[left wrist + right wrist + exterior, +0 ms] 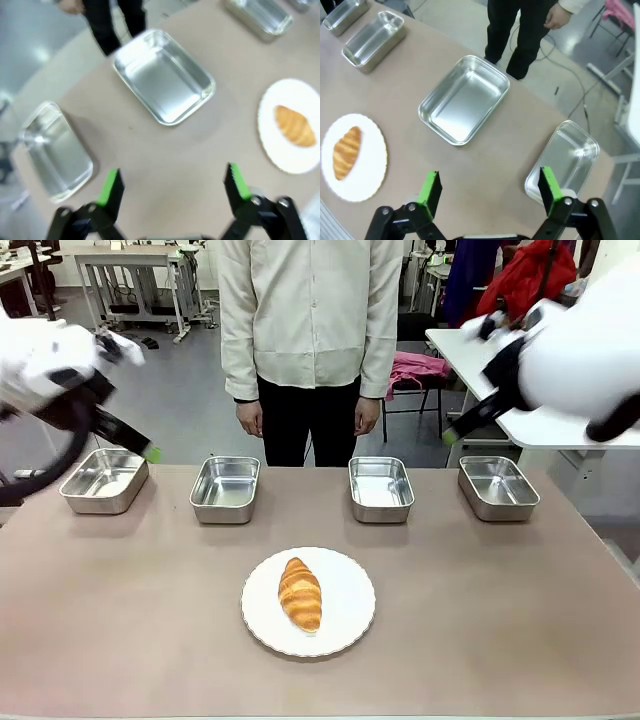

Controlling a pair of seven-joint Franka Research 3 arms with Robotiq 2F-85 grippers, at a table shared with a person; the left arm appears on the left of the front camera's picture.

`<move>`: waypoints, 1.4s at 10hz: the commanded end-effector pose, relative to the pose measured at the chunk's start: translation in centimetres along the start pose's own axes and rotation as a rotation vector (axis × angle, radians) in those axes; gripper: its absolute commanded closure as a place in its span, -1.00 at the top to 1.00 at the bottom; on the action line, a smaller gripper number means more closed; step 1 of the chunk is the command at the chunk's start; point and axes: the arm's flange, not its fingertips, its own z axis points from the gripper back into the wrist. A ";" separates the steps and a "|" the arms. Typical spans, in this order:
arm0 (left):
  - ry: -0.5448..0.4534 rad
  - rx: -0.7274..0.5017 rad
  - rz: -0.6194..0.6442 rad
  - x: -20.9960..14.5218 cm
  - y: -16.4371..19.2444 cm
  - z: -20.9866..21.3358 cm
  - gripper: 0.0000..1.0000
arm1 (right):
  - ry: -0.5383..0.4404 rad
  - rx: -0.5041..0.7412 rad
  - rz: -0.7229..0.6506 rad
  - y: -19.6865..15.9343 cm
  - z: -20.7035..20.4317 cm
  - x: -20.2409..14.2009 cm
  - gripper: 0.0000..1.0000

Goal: Place the bread in the container.
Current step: Place the Butter Roll into the Airtight Container indicated by the human.

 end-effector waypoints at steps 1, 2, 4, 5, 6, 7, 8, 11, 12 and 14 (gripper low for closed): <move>-0.006 -0.163 -0.101 -1.0 6.0 1.6 1.00 | -0.039 0.112 0.008 -7.0 1.4 -1.1 1.00; -0.027 -0.227 -0.162 -2.1 8.7 3.0 1.00 | -0.072 0.168 -0.007 -10.3 2.4 -2.4 1.00; -0.079 -0.299 -0.287 -4.4 14.7 5.3 1.00 | -0.086 0.197 -0.022 -14.6 5.4 -6.3 1.00; -0.105 -0.318 -0.265 -5.6 16.7 6.1 1.00 | -0.115 0.213 -0.017 -15.5 6.1 -8.3 1.00; -0.138 -0.328 -0.277 -6.6 17.9 6.7 1.00 | -0.163 0.237 -0.002 -16.1 6.6 -9.8 1.00; -0.143 -0.283 -0.297 -6.6 18.2 8.8 1.00 | -0.205 0.250 0.017 -15.4 6.6 -9.0 1.00; -0.123 -0.297 -0.278 -7.3 16.2 7.6 1.00 | -0.118 0.200 -0.030 -15.8 7.1 -9.4 1.00; -0.123 -0.297 -0.278 -7.3 16.2 7.6 1.00 | -0.118 0.200 -0.030 -15.8 7.1 -9.4 1.00; -0.123 -0.297 -0.278 -7.3 16.2 7.6 1.00 | -0.118 0.200 -0.030 -15.8 7.1 -9.4 1.00; -0.135 -0.293 -0.265 -7.2 16.8 8.8 1.00 | -0.126 0.225 -0.001 -17.3 7.3 -9.7 1.00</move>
